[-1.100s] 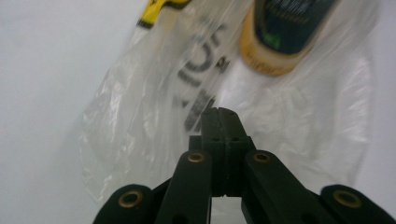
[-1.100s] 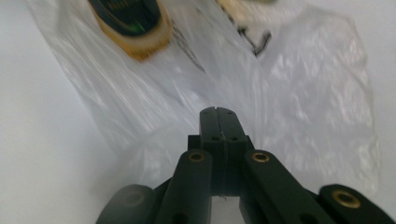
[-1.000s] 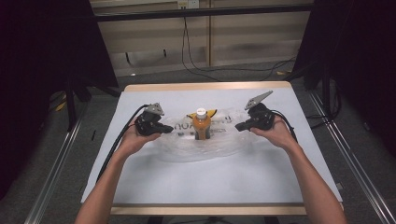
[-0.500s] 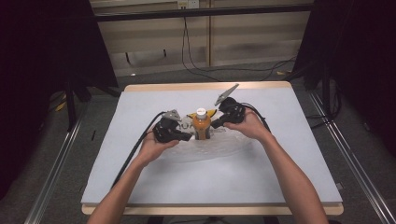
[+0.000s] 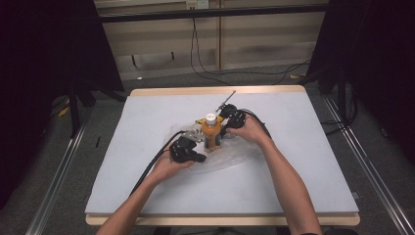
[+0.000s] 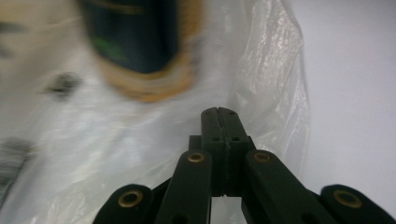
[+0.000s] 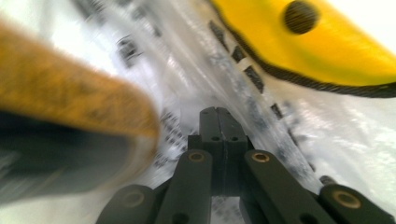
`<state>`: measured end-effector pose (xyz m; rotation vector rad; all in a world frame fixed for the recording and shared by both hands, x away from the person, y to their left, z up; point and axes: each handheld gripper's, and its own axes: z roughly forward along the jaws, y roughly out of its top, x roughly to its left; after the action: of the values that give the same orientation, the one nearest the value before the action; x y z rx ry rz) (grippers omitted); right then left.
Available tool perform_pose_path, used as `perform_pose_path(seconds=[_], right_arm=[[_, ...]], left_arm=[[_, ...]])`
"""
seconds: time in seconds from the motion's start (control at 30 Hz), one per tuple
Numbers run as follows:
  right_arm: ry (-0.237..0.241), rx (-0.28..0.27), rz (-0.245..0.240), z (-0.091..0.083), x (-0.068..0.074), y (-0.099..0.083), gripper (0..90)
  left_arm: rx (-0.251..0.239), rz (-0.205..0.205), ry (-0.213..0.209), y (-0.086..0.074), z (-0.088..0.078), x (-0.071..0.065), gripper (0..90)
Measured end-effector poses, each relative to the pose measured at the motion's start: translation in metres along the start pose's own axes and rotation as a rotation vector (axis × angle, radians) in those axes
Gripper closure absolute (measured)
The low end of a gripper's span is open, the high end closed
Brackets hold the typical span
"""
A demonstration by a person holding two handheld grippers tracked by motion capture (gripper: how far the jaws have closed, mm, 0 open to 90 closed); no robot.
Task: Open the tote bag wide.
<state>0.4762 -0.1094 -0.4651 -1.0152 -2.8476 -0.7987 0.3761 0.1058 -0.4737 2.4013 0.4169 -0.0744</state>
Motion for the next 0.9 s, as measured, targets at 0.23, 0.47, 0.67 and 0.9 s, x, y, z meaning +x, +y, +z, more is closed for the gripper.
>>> perform_pose_path(seconds=[0.23, 0.47, 0.67, 0.9], right_arm=[[-0.085, -0.062, 0.082, 0.007, -0.013, 0.013, 90.0], [-0.125, -0.097, 0.119, 0.011, -0.019, 0.017, 90.0], [-0.175, -0.100, 0.112, 0.012, -0.016, 0.019, 90.0], [-0.121, -0.141, 0.046, -0.006, -0.002, 0.015, 90.0]], left_arm=[[0.011, 0.053, -0.026, -0.004, 0.000, -0.022, 90.0], [0.037, 0.134, -0.059, -0.009, -0.002, -0.046, 90.0], [-0.028, 0.079, -0.097, -0.015, -0.001, -0.038, 90.0], [-0.096, 0.044, -0.092, -0.016, -0.015, -0.030, 90.0]])
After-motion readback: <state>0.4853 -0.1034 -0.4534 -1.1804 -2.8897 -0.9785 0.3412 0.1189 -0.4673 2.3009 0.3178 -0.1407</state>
